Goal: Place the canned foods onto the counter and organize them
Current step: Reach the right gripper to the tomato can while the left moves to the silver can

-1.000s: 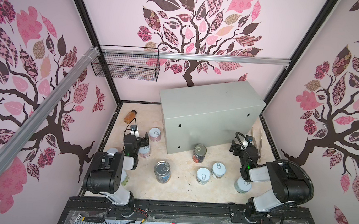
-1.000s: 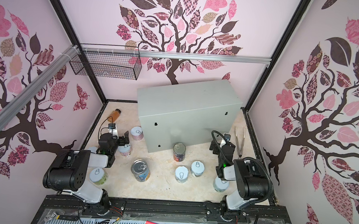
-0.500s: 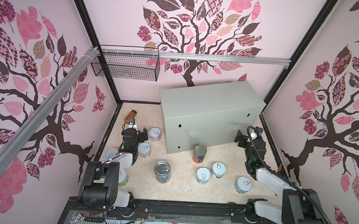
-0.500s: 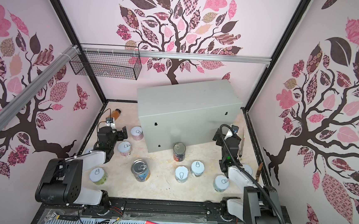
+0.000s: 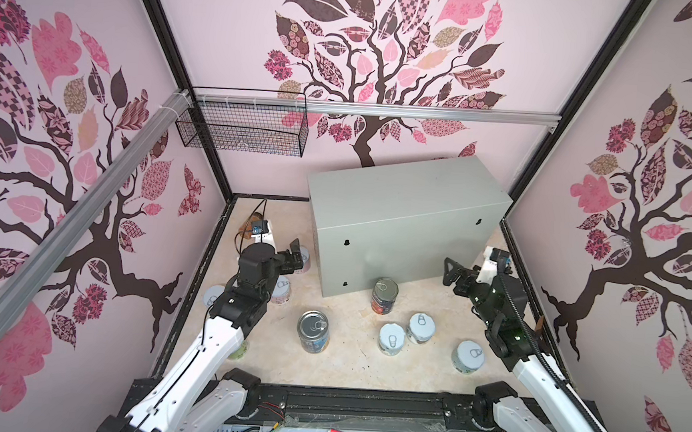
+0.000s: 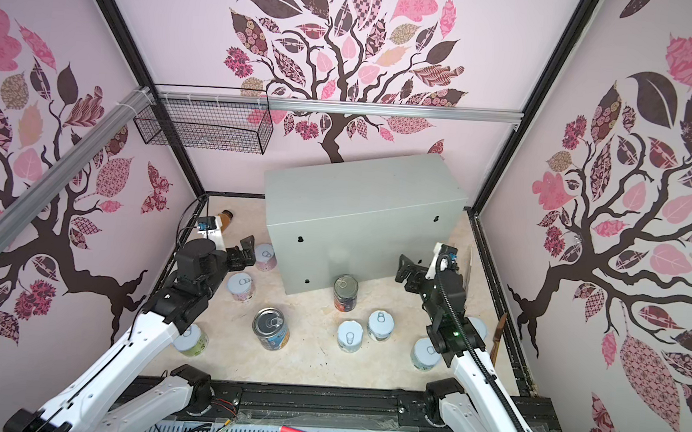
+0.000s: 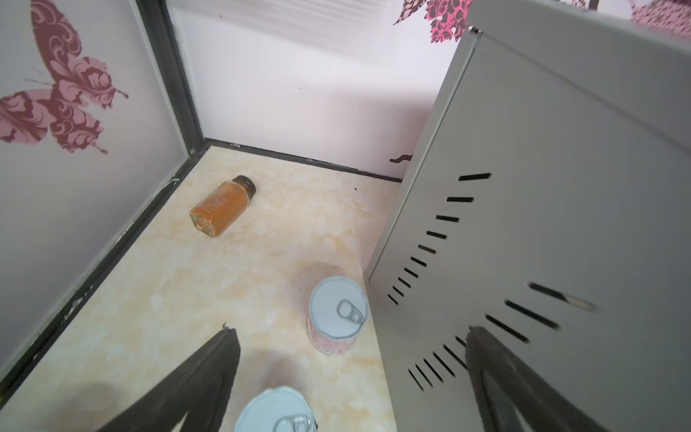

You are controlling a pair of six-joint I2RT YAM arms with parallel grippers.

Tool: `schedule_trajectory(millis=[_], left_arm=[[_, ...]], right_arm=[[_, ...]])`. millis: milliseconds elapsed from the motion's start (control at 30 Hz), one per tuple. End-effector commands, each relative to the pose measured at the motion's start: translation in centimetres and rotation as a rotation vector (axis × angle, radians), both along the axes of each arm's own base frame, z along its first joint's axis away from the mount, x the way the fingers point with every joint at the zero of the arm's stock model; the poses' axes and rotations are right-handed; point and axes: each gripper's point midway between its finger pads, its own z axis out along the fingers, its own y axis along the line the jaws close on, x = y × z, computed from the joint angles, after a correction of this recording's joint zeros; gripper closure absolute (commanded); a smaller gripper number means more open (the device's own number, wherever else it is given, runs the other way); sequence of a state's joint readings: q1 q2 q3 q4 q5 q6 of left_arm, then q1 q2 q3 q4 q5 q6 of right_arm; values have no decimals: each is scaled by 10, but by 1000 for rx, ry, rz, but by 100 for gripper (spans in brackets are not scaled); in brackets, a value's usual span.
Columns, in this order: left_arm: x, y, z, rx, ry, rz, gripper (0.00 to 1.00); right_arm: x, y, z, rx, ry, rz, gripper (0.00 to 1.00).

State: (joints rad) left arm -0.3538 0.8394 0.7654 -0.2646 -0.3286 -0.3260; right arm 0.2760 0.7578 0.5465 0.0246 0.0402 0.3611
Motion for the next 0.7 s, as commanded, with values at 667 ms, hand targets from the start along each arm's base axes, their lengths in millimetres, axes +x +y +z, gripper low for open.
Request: schedule_trajectory(millis=[667], left_arm=[[-98, -17, -62, -112, 244, -71, 2]], right_arm=[[-96, 143, -89, -134, 194, 525, 0]])
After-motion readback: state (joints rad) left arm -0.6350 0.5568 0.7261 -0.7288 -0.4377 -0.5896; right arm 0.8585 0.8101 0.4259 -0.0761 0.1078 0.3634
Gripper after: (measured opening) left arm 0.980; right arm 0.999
